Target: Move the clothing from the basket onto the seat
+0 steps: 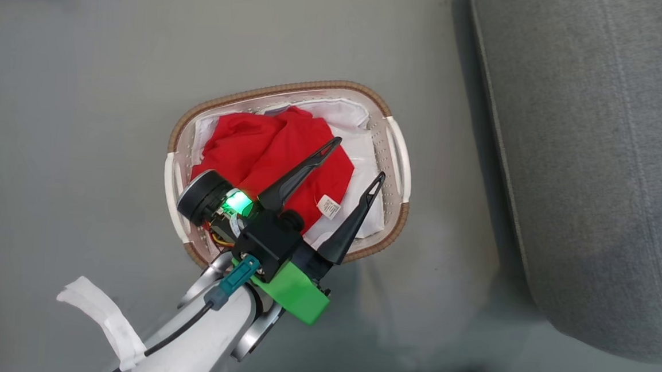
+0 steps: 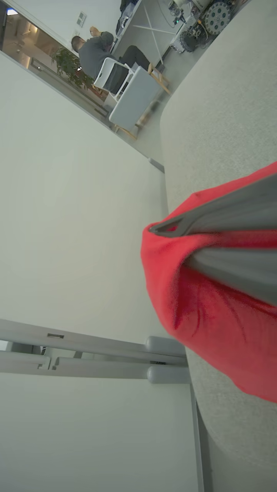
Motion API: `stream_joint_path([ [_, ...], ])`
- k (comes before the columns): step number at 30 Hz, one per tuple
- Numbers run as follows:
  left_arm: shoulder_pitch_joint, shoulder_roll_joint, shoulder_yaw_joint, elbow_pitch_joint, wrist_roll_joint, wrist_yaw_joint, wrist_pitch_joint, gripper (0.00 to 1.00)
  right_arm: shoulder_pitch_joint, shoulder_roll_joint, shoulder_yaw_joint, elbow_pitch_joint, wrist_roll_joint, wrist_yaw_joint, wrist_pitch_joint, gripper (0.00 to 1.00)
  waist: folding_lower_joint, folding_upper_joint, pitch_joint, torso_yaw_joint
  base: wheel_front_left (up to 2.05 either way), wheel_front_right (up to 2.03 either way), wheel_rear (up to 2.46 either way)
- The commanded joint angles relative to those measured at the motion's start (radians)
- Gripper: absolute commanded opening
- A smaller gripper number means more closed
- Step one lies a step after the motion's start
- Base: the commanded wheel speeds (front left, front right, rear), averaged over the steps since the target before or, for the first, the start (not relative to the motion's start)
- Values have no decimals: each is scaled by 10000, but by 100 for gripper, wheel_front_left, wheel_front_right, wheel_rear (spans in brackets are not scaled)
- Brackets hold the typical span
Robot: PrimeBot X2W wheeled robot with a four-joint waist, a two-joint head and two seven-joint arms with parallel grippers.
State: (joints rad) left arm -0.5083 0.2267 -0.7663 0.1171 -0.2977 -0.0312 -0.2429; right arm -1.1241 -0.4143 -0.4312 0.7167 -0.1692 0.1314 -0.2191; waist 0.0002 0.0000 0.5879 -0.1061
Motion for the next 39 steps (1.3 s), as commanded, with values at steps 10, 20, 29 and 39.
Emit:
stream_joint_path([
  [10,-200,140,178,61,-52,114,-116,100,1181,1008,-1081,1640,-847,-14,-451,36,-2,0,606,290,0,0,0],
  [20,-90,210,451,81,-351,253,-140,100,2147,1458,-259,717,1,-14,-470,100,-2,0,-157,-290,0,0,0],
  [29,407,178,1513,322,-720,521,-222,100,3032,1283,818,373,469,-14,-473,100,-2,0,-1662,-379,0,0,0],
  [39,2086,-181,3819,262,-773,537,-218,100,3551,1725,2455,-264,1386,-14,-461,100,-2,0,-3553,217,0,0,0],
])
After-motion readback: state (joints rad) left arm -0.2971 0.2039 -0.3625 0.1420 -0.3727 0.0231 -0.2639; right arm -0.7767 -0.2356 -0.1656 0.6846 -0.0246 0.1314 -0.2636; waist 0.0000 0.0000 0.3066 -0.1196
